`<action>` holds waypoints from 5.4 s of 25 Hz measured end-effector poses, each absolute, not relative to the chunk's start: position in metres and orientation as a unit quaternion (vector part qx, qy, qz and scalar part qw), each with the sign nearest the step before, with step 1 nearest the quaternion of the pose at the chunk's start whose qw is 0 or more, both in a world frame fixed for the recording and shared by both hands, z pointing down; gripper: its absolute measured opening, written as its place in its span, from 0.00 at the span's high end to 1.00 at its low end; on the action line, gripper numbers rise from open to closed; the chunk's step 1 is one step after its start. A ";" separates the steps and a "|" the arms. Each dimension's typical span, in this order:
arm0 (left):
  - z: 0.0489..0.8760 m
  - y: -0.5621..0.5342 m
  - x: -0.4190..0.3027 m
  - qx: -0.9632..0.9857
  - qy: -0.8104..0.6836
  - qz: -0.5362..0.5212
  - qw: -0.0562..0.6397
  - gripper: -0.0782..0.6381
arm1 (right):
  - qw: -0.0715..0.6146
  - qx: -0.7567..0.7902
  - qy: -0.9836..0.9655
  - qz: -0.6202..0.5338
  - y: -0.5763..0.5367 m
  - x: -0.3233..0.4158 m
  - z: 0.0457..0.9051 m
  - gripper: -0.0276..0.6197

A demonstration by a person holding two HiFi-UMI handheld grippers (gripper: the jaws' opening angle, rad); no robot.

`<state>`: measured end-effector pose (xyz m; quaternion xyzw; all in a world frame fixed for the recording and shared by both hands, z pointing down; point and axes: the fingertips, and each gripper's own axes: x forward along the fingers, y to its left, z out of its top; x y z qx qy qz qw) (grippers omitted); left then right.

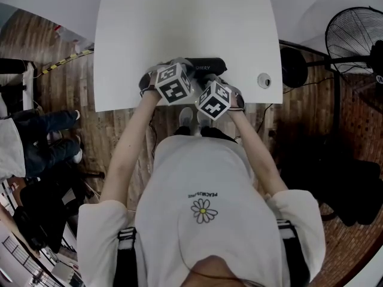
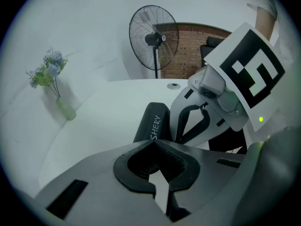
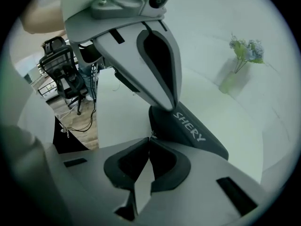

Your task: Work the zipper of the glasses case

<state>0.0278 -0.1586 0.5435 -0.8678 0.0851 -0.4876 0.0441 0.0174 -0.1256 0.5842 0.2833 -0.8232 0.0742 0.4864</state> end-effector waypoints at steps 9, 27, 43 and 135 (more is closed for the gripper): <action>0.538 -0.151 0.014 -0.875 0.105 -0.470 0.050 0.87 | 0.502 0.166 -0.849 0.006 -0.111 0.001 0.587 0.95; 0.548 -0.114 0.026 -0.877 0.062 -0.470 0.083 0.87 | 0.539 0.193 -0.819 -0.030 -0.111 0.045 0.587 0.95; 0.541 -0.115 0.028 -0.875 0.036 -0.472 0.097 0.87 | 0.543 0.116 -0.826 -0.097 -0.072 0.000 0.589 0.95; 0.254 -0.199 -0.011 -0.894 0.444 0.031 0.039 0.87 | -0.011 0.563 -0.825 -0.040 -0.196 0.095 0.281 0.94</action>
